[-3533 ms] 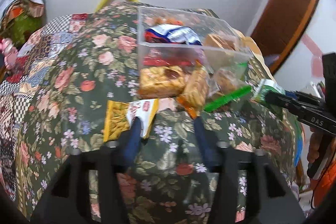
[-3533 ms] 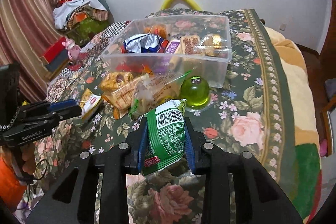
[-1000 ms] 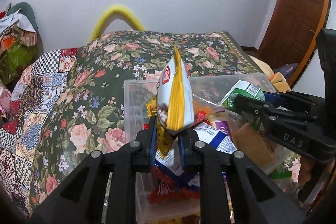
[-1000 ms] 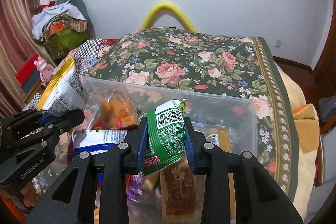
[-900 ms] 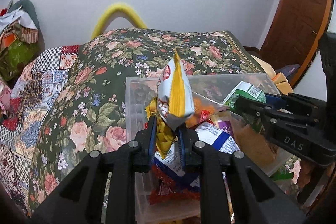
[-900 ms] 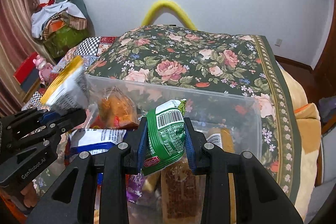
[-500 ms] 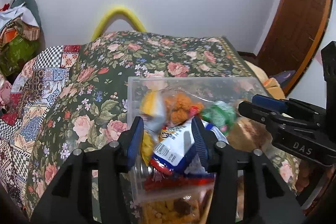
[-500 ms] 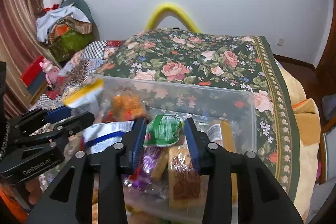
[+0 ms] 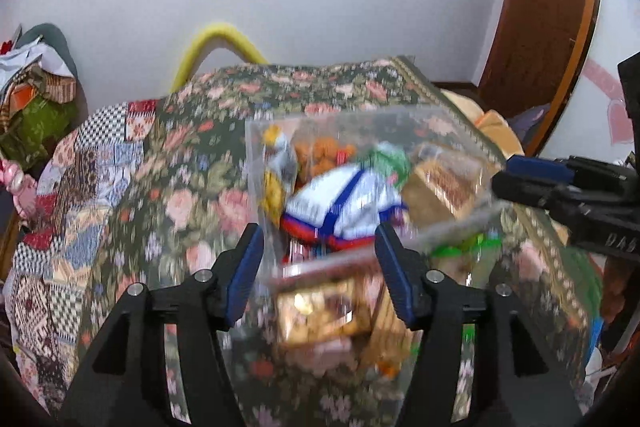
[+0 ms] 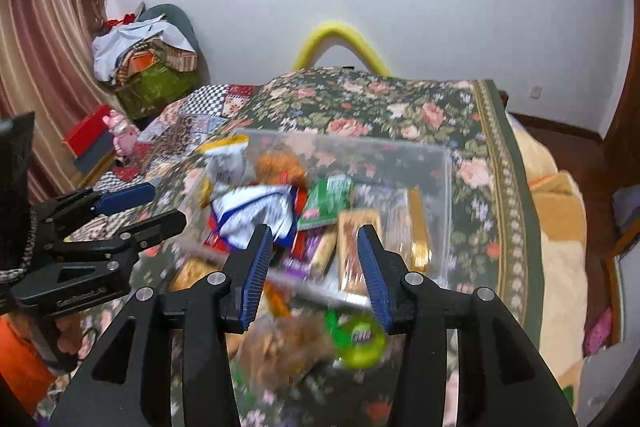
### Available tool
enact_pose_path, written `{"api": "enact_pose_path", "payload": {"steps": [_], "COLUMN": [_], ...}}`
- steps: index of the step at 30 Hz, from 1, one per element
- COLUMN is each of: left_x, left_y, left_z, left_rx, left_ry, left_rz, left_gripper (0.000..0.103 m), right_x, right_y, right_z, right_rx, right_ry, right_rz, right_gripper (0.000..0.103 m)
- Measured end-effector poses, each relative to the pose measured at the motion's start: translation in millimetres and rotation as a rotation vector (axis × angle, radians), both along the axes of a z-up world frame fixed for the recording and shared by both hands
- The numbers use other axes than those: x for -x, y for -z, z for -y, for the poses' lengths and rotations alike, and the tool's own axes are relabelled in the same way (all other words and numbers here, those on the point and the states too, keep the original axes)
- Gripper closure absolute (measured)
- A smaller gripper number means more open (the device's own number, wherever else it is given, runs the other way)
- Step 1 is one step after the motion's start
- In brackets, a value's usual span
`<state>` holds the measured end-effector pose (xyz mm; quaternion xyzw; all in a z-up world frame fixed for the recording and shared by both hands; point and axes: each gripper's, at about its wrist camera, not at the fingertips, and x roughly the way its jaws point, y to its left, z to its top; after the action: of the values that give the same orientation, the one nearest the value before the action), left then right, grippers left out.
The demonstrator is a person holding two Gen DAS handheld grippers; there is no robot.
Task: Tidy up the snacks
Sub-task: 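Grasp the nut bar bag with left tool while right tool grasps the green jelly cup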
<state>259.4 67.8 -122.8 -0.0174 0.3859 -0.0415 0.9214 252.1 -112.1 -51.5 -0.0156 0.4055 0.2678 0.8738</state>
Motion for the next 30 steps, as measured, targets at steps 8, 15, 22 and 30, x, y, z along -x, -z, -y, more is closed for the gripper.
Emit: {"api": "enact_pose_path", "payload": {"steps": [8, 15, 22, 30], "left_x": [27, 16, 0, -26], "left_y": [40, 69, 81, 102], "left_z": [-6, -12, -5, -14], "left_rx": [0.012, 0.106, 0.097, 0.168], "left_ry": [-0.008, -0.034, -0.035, -0.059], "left_rz": [-0.100, -0.198, -0.199, -0.229], "left_gripper": [0.035, 0.035, 0.026, 0.018], "right_x": [26, 32, 22, 12], "right_y": [26, 60, 74, 84], "right_z": [33, 49, 42, 26], "right_rx": [0.001, 0.038, 0.023, 0.064], "right_ry": [0.036, 0.051, 0.044, 0.030], "right_rz": [-0.062, -0.148, -0.175, -0.157], "right_gripper": [0.062, 0.061, 0.061, 0.061]}}
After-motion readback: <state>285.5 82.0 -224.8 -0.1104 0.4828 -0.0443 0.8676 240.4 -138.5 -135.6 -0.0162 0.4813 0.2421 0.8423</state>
